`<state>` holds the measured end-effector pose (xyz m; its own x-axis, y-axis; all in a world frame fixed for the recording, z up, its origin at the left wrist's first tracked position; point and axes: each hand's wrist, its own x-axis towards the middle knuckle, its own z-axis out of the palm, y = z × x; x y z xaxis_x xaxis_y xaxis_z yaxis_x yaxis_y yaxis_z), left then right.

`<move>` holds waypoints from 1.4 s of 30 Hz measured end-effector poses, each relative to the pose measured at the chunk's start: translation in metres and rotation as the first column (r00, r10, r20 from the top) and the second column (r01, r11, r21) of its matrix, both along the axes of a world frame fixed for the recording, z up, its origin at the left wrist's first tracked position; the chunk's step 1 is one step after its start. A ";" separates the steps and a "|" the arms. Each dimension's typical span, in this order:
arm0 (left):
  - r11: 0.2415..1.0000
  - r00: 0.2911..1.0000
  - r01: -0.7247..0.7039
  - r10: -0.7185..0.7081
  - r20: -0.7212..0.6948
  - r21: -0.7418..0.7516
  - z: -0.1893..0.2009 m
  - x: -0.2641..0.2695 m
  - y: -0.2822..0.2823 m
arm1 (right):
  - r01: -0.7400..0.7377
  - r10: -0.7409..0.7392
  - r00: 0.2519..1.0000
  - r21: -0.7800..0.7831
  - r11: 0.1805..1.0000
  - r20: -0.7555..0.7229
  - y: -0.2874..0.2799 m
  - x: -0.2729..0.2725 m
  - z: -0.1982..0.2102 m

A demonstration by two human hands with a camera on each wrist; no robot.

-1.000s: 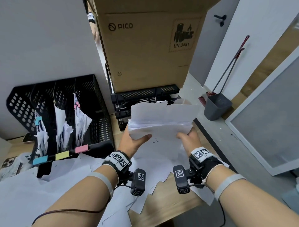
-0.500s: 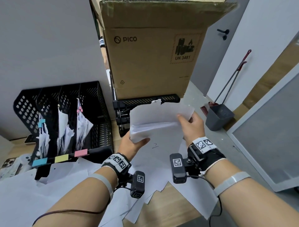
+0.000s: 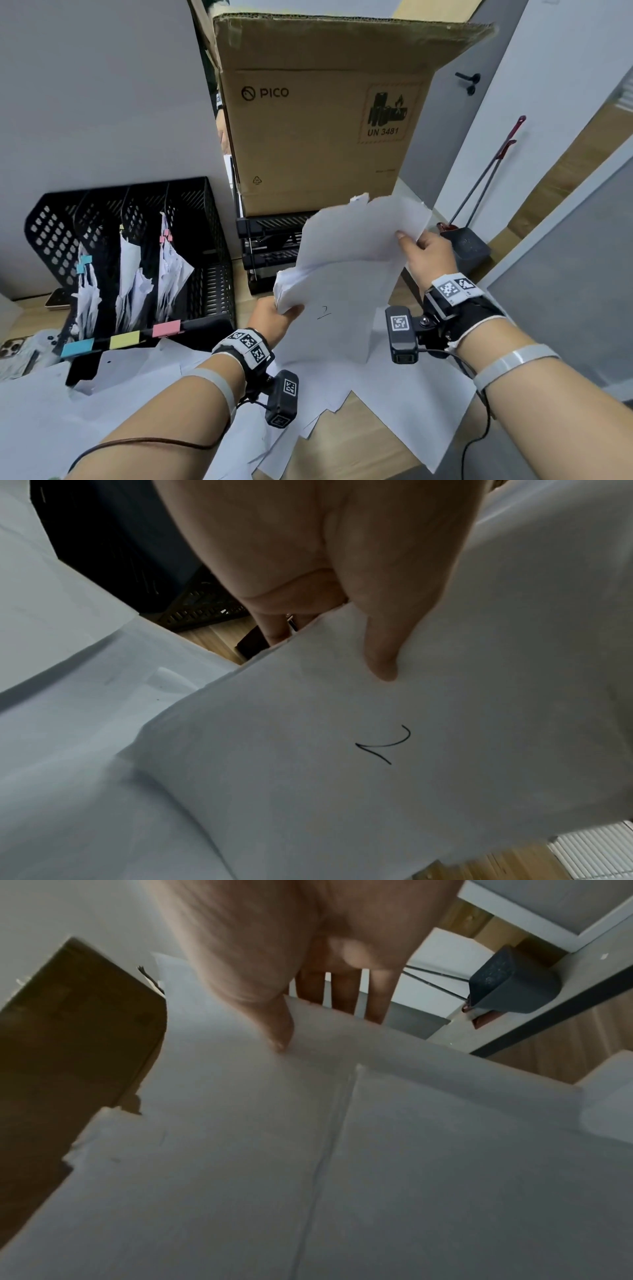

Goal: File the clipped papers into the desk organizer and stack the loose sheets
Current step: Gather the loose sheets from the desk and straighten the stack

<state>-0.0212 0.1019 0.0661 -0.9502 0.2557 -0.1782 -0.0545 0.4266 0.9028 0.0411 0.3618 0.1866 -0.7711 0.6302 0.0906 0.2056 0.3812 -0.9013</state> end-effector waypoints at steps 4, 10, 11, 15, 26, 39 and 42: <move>0.996 0.995 -0.071 0.067 -0.076 -0.052 0.014 -0.012 -0.004 | 0.112 -0.110 0.992 0.036 0.993 -0.062 0.019 0.000 0.011; 0.949 0.955 -0.284 0.267 -0.128 -0.135 0.028 -0.030 -0.034 | 0.272 -0.267 0.962 0.087 0.958 -0.065 0.039 0.007 0.015; 0.945 0.948 -0.302 0.283 -0.145 -0.127 0.034 -0.029 -0.037 | 0.262 -0.259 0.965 0.101 0.960 -0.033 0.042 0.007 0.010; 0.955 0.940 -0.295 0.283 -0.188 -0.038 0.054 -0.024 -0.044 | 0.220 -0.231 0.971 0.156 0.963 0.056 0.041 0.007 0.000; 0.965 0.995 -0.058 0.077 -0.064 0.256 0.063 -0.014 -0.023 | -0.178 0.209 0.969 -0.211 0.961 0.135 -0.015 0.007 0.004; 0.875 0.989 -0.149 0.133 0.067 0.460 0.021 0.009 0.024 | -0.143 0.205 0.977 -0.549 0.824 0.053 -0.034 0.055 -0.046; 0.947 0.998 -0.015 0.036 -0.060 0.320 0.002 0.021 0.031 | -0.084 0.184 0.930 -0.305 0.949 0.317 -0.036 0.063 -0.067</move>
<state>0.0002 0.1326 0.0679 -0.9639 0.2645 -0.0300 0.0006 0.1148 0.9934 0.1037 0.3256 0.1193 -0.8026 0.4791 -0.3554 0.4811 0.1677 -0.8605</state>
